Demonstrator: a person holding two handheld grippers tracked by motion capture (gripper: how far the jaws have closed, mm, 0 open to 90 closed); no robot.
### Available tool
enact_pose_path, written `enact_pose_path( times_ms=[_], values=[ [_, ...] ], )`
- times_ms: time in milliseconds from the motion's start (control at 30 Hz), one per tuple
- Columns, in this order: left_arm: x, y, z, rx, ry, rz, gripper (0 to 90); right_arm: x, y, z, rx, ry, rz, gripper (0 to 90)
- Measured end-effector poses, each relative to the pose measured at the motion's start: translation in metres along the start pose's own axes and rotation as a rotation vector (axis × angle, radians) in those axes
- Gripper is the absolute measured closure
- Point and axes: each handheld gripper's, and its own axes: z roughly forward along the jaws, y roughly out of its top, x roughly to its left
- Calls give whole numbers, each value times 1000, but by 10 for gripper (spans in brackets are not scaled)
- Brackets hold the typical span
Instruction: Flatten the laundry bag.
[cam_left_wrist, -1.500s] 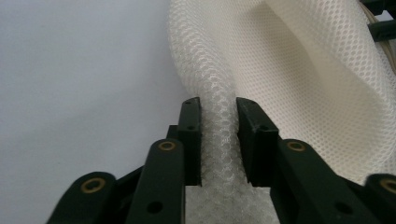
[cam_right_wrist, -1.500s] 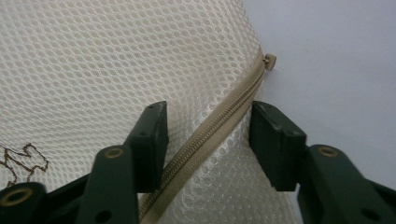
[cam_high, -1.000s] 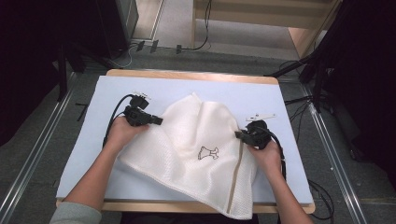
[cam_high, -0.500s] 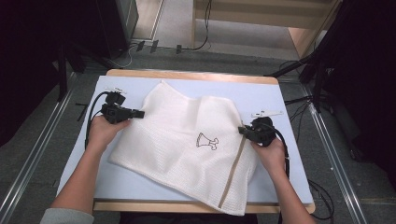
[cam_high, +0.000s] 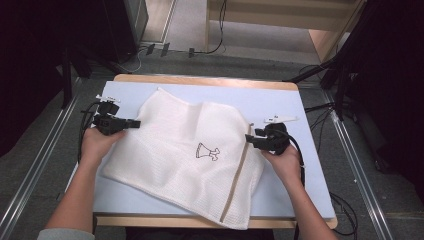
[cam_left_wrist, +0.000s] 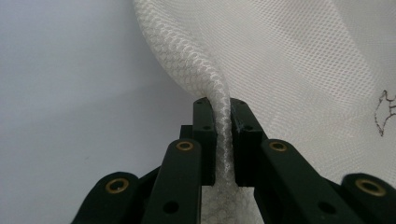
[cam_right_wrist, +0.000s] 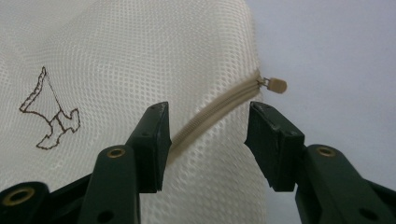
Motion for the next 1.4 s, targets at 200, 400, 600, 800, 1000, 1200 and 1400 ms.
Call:
enact_pose_path(
  times_ms=[200, 400, 600, 800, 1000, 1200, 1400],
  values=[
    [17, -5, -6, -9, 45, -28, 826, -4, 0, -3, 0, -7, 7, 578],
    [32, -9, -13, -17, 72, -56, 818, -9, -2, -3, 11, -21, 17, 660],
    [36, -12, -22, -47, 66, -83, 729, -1, 0, 4, 12, 7, 0, 685],
    [28, -15, -38, -84, 86, -75, 563, 9, 1, 19, 55, 28, -35, 686],
    [23, -23, -59, -116, 95, -82, 505, 15, 0, 35, 88, 44, -52, 704],
    [16, -33, -74, -129, 91, -87, 494, 18, 0, 49, 111, 61, -48, 722],
    [2, -48, -78, -116, 88, -84, 498, 24, 1, 57, 138, 75, -78, 723]
  ],
)
